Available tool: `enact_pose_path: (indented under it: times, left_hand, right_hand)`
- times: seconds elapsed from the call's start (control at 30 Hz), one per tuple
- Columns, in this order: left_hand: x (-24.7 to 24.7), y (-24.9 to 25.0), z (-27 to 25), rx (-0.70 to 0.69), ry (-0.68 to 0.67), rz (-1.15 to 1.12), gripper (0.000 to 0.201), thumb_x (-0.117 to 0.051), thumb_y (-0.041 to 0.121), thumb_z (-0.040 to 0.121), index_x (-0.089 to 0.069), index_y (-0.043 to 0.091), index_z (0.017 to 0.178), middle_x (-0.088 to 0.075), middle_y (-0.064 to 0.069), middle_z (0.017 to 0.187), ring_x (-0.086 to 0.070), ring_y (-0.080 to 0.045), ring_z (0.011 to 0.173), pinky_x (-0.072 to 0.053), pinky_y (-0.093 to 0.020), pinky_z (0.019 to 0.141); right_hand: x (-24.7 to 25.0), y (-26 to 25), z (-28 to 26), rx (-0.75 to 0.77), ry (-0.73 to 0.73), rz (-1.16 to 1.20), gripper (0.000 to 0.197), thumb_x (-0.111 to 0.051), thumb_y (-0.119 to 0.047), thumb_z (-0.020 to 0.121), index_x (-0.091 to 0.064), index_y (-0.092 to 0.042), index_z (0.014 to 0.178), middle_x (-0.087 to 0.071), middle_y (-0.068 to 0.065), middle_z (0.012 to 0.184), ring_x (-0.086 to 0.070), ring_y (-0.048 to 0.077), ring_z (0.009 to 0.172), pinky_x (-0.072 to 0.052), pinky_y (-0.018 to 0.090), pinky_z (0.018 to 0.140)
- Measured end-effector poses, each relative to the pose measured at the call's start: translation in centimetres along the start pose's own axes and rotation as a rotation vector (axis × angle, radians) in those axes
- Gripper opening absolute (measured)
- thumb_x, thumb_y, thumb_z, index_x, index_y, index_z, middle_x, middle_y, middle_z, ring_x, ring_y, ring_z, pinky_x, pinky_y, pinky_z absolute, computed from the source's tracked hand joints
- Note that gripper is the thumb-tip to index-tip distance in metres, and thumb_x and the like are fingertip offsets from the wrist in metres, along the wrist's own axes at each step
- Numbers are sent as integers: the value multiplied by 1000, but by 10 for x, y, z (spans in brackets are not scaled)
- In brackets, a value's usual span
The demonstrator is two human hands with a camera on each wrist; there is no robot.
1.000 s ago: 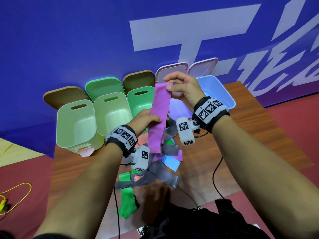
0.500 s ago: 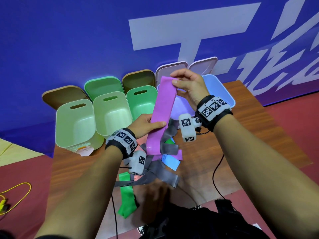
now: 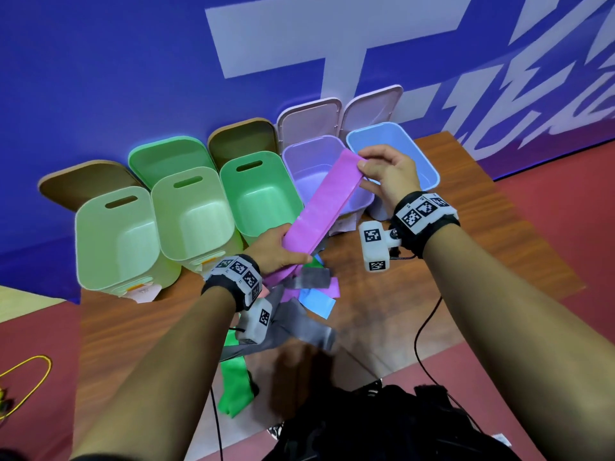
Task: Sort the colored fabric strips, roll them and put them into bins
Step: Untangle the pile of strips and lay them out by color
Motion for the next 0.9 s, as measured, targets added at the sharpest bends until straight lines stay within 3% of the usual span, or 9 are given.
enact_pose_path:
  times: [0.13, 0.27, 0.33, 0.43, 0.53, 0.7, 0.8, 0.87, 0.9]
  left_hand:
    - [-16, 3, 14, 43, -17, 45, 56, -90, 31, 67, -63, 16, 114, -70, -7, 108, -66, -26, 100, -53, -42, 93]
    - [-38, 2, 37, 81, -107, 71, 58, -80, 63, 59, -65, 25, 99, -75, -1, 91, -71, -26, 90, -55, -44, 90]
    - [-47, 4, 45, 87, -133, 103, 61, -75, 69, 60, -66, 26, 102, -74, 1, 95, -69, -23, 93, -53, -42, 93]
    - [-62, 16, 55, 100, -154, 98, 47, -78, 52, 77, -67, 19, 108, -71, -4, 104, -66, -23, 98, -51, -39, 94]
    - [-77, 20, 71, 102, -159, 37, 32, -81, 38, 79, -67, 16, 98, -74, -10, 99, -68, -23, 90, -52, -47, 93]
    - [-105, -14, 120, 159, -173, 75, 70, -71, 77, 52, -68, 21, 94, -75, -5, 92, -70, -27, 91, -55, -47, 88]
    - [-108, 2, 118, 208, -187, 118, 67, -74, 69, 64, -66, 10, 94, -71, -10, 91, -66, -25, 87, -53, -29, 87]
    - [-112, -1, 121, 253, -211, 129, 45, -74, 48, 83, -59, 6, 89, -57, -7, 82, -54, -16, 74, -38, -6, 68]
    - [-114, -3, 124, 255, -202, 121, 36, -73, 40, 87, -57, 8, 87, -50, -5, 80, -48, -14, 71, -35, -5, 62]
  right_hand:
    - [38, 18, 7, -66, 84, 27, 21, -61, 8, 88, -68, -12, 91, -63, 5, 80, -65, 18, 79, -59, 33, 79]
    - [73, 37, 12, -112, 158, 51, 22, -60, 10, 87, -67, -11, 86, -63, 5, 77, -64, 17, 70, -56, 25, 64]
    - [88, 46, 16, -139, 174, 32, 23, -60, 9, 86, -67, -12, 84, -62, 6, 76, -62, 17, 66, -56, 26, 64]
    - [115, 60, 26, -174, 192, -5, 26, -59, 11, 86, -69, -12, 78, -64, 5, 76, -62, 16, 66, -57, 27, 67]
    - [138, 72, 35, -210, 221, -50, 27, -59, 11, 87, -72, -11, 79, -67, 6, 76, -63, 15, 67, -58, 27, 72]
    - [175, 98, 52, -301, 269, -43, 26, -60, 10, 89, -73, -11, 81, -68, 7, 75, -64, 15, 67, -59, 28, 75]
    - [193, 116, 64, -338, 292, -60, 27, -60, 9, 88, -74, -12, 80, -67, 9, 77, -63, 20, 73, -56, 33, 82]
    - [204, 128, 71, -371, 318, -85, 28, -62, 7, 86, -76, -15, 77, -69, 9, 77, -62, 21, 77, -56, 36, 86]
    - [209, 135, 75, -395, 330, -90, 29, -63, 7, 85, -77, -17, 75, -70, 8, 78, -64, 21, 79, -56, 36, 87]
Point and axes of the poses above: each hand's wrist, its own z-axis towards the middle knuckle, its own x-axis out of the back of the hand, y = z × x, the point moved 4 cm from there along z, towards the middle knuckle
